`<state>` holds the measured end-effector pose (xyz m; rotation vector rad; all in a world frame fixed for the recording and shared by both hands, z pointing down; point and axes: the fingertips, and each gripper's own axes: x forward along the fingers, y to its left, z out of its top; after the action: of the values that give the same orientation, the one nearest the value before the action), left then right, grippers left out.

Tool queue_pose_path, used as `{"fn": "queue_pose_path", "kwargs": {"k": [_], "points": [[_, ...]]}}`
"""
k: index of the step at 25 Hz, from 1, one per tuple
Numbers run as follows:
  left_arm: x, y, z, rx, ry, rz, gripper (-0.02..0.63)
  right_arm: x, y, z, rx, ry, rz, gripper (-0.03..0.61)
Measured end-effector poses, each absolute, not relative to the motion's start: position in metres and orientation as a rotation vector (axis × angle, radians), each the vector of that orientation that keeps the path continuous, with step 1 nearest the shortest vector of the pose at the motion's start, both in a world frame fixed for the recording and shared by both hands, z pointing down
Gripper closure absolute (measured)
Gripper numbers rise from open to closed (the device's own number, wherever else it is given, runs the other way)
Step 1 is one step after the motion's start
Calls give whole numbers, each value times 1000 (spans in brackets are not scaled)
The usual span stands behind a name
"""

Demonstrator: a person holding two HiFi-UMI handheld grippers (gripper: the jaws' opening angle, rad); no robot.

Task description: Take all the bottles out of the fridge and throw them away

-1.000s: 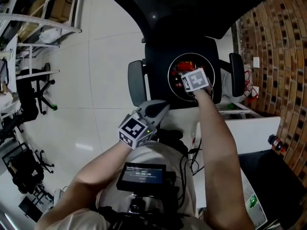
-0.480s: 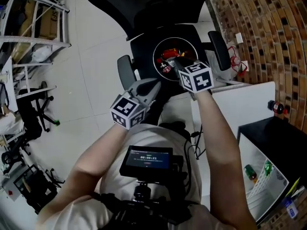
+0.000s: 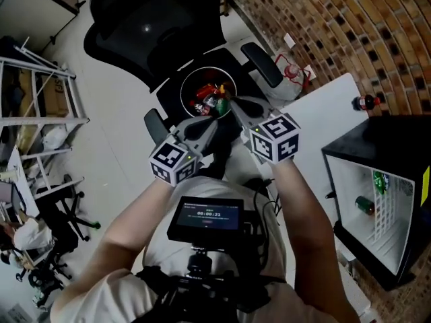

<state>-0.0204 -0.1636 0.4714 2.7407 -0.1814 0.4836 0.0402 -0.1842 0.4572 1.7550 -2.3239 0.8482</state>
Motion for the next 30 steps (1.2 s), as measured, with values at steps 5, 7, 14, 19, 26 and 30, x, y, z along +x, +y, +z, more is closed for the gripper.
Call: {"fn": "queue_pose_path", "kwargs": {"k": [5, 7, 14, 19, 26, 30], "points": [[19, -116, 456, 2782, 45, 498, 609, 66, -120, 422, 1948, -2357, 773, 573], [35, -96, 453, 2787, 138, 513, 609, 81, -90, 415, 2057, -2325, 758, 573], [91, -16, 437, 2812, 440, 531, 609, 132, 19, 400, 2401, -2128, 752, 573], [124, 56, 420, 2813, 731, 543, 607, 157, 95, 388, 2608, -1947, 692, 572], [151, 141, 408, 2774, 1022, 557, 609, 175, 184, 370, 2845, -1725, 599, 572], [163, 189, 395, 2732, 1136, 566, 609, 179, 235, 368, 2938, -1598, 573, 572]]}}
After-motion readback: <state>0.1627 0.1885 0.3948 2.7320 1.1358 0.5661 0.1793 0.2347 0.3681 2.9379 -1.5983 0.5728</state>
